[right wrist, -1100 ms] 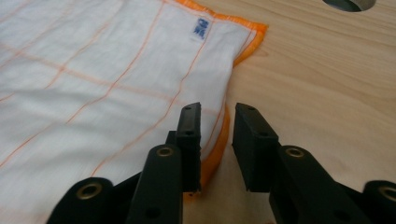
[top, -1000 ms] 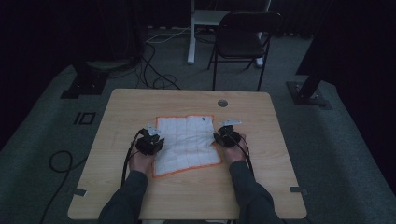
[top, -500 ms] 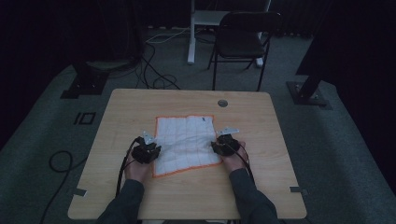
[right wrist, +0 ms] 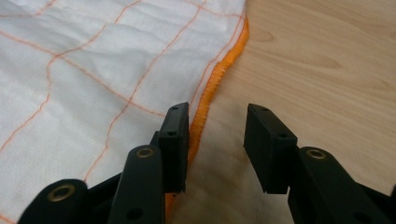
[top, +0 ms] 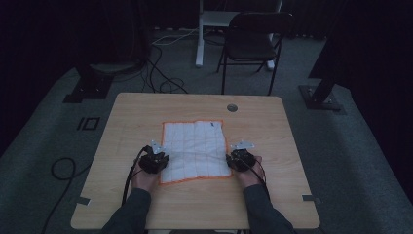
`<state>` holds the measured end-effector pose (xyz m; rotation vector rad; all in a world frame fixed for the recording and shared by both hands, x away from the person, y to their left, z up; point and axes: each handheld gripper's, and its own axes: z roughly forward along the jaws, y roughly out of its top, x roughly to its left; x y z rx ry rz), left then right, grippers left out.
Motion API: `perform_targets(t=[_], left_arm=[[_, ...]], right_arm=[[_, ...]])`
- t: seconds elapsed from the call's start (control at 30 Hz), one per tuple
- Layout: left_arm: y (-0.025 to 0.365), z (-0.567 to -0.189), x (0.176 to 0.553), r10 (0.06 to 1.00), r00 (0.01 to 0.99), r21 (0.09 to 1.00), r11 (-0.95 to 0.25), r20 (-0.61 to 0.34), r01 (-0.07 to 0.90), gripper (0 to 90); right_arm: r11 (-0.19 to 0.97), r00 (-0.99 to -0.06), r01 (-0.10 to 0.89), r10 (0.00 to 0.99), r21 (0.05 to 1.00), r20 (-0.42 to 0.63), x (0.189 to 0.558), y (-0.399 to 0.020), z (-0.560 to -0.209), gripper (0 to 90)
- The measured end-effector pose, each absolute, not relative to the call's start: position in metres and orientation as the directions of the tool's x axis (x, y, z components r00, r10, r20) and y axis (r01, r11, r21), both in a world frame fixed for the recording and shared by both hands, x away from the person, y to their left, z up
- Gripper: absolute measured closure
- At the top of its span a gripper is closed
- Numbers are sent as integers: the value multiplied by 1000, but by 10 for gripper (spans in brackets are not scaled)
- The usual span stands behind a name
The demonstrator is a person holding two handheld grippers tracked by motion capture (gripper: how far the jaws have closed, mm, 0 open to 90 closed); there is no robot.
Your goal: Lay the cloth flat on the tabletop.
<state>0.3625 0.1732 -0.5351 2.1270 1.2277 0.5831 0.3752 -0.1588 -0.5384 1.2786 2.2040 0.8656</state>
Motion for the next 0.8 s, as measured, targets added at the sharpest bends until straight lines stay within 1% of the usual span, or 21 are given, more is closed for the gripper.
perform_targets(t=[0.13, 0.27, 0.33, 0.37, 0.47, 0.57, 0.67, 0.8], left_arm=[[174, -535, 359, 876, 477, 694, -388, 72, 607, 750], [175, -536, 355, 874, 480, 696, -392, 78, 601, 749], [176, -536, 353, 873, 482, 695, -396, 80, 600, 749], [177, -536, 353, 874, 480, 696, -392, 79, 601, 749], [178, -536, 354, 874, 480, 696, -390, 73, 603, 748], [179, -535, 354, 877, 473, 691, -393, 84, 606, 749], [182, -535, 354, 882, 465, 693, -385, 80, 610, 750], [188, -535, 355, 894, 443, 695, -363, 72, 621, 749]], right_arm=[[378, -474, 597, 878, 707, -70, 366, -161, -539, 613], [395, -496, 600, 866, 696, -63, 360, -160, -537, 653], [393, -504, 582, 861, 712, -64, 360, -160, -535, 651], [382, -502, 577, 863, 722, -55, 362, -160, -535, 657], [359, -493, 567, 869, 741, -43, 371, -157, -532, 717], [353, -489, 571, 872, 741, -38, 382, -151, -531, 752], [354, -495, 557, 868, 751, -42, 391, -145, -531, 751], [347, -495, 585, 869, 733, -17, 403, -142, -540, 739]])
